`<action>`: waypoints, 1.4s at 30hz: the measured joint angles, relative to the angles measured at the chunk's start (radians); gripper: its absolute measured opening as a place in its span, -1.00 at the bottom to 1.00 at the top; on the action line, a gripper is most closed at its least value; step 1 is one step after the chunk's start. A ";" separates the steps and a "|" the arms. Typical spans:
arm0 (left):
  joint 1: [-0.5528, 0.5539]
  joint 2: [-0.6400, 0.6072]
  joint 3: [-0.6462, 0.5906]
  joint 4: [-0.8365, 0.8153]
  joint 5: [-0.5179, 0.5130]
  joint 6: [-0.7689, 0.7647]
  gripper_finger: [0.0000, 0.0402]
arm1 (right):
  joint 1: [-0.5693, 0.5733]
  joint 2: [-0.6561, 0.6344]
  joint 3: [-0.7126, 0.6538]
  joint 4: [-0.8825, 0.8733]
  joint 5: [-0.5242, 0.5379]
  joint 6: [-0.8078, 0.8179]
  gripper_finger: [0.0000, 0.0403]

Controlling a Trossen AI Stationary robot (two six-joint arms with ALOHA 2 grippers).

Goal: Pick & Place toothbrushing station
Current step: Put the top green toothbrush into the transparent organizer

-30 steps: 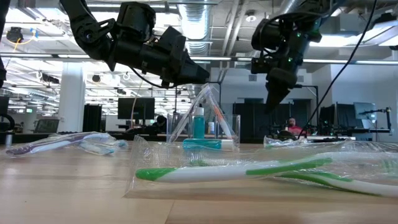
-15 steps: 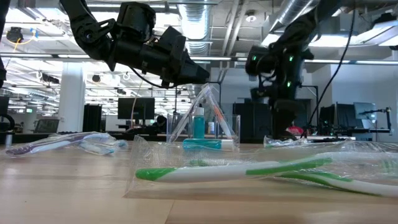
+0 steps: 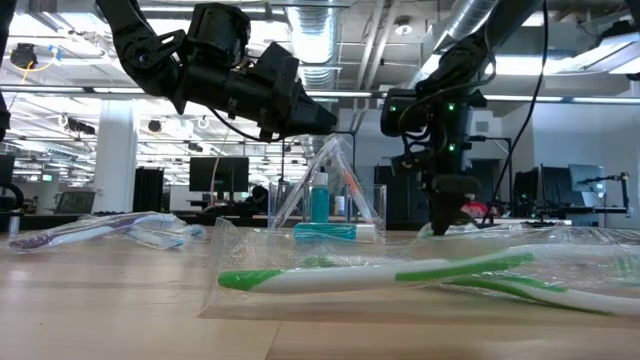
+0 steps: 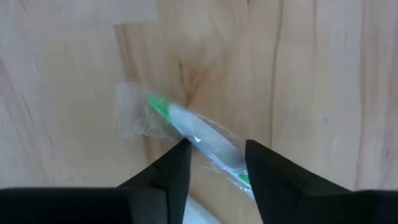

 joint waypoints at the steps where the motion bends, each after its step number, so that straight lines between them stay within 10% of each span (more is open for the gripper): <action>1: 0.000 0.000 0.000 0.000 0.000 0.000 -0.40 | 0.000 -0.001 0.000 0.004 0.000 0.001 -0.36; 9: 0.000 0.000 0.000 0.000 0.000 0.000 -0.40 | 0.000 0.005 0.003 0.002 0.001 0.002 -0.93; 28: 0.000 0.000 0.000 -0.001 0.000 0.000 -0.40 | 0.022 -0.016 0.036 -0.019 0.053 0.046 -0.99; 42: 0.000 0.000 0.000 -0.002 0.000 0.000 -0.40 | 0.072 -0.341 0.072 -0.016 0.054 0.125 -1.00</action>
